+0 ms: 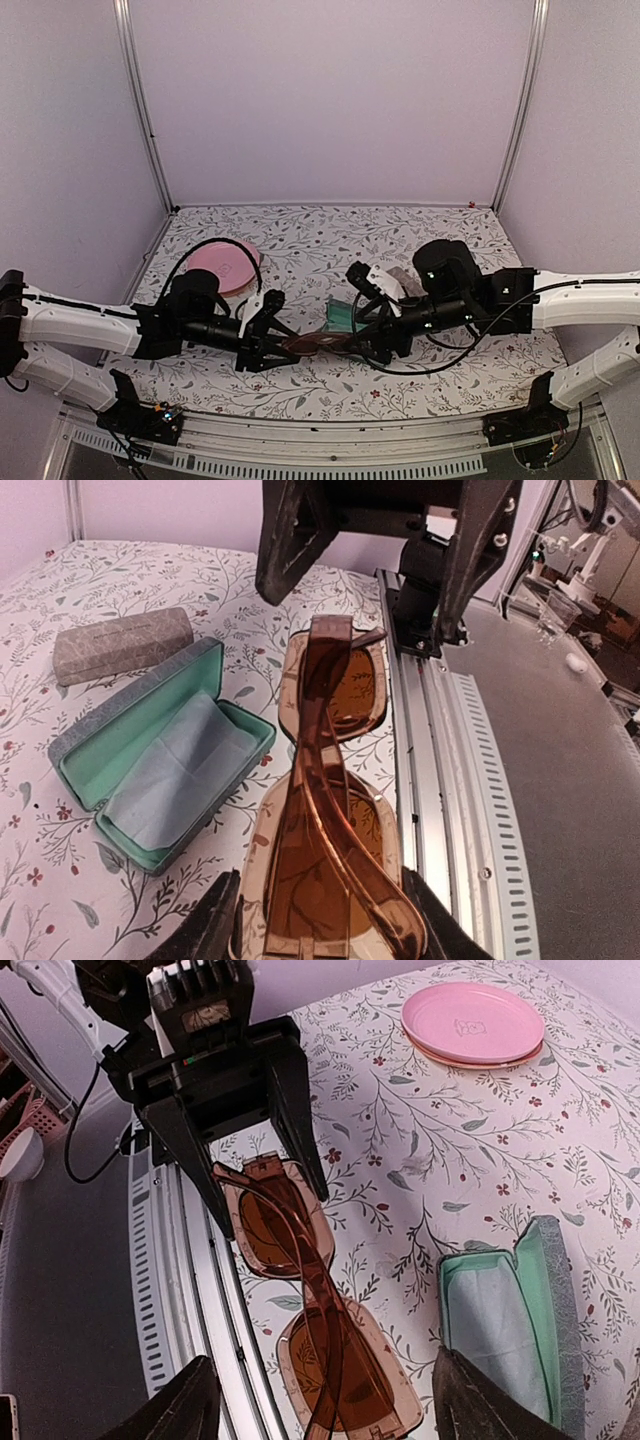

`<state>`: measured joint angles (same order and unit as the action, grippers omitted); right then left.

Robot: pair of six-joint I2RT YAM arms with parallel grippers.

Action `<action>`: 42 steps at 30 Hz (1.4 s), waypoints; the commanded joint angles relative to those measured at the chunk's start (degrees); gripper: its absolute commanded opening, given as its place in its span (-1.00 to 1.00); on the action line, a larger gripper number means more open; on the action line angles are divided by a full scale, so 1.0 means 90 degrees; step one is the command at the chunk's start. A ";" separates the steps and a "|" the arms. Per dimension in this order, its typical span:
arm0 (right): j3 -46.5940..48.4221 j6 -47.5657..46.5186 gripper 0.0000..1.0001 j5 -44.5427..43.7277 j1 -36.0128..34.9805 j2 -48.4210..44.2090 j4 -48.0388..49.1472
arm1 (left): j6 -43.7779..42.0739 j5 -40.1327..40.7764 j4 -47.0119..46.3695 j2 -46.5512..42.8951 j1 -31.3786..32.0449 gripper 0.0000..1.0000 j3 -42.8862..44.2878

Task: Organize the sunglasses
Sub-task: Fold the right temple of the sunglasses with the sunglasses, then pass from the left arm to the right

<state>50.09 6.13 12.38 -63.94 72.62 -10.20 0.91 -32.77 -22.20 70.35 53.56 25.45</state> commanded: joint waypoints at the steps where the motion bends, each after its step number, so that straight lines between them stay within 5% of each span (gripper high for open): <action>1: 0.0226 -0.0202 0.52 0.0151 0.0022 0.0200 -0.0439 | -0.0228 0.0106 0.0129 -0.0028 0.0074 -0.67 0.0138; 8: 0.0376 -0.0308 0.52 0.0287 -0.0085 0.0543 -0.0395 | -0.0142 0.0025 0.0221 0.0102 0.0074 -0.67 0.0236; 19: 0.0770 -0.1213 0.59 -0.1614 -0.0892 0.0706 -0.1209 | 0.1258 -0.0585 0.1603 0.0728 0.0026 -0.72 0.1177; 27: 0.1108 -0.1692 0.57 -0.2711 -0.1426 0.1064 -0.1640 | 0.2551 -0.1854 0.1486 0.0877 -0.0286 -0.74 0.1163; 42: 0.1633 -0.1967 0.13 -0.3417 -0.1782 0.1829 -0.1981 | 0.3359 -0.2960 0.1277 0.1342 -0.0469 -0.84 0.1233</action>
<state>62.65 -10.59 -16.01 -79.29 87.85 -26.89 29.30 -55.33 -9.04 81.28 50.24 35.40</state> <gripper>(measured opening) 0.592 0.461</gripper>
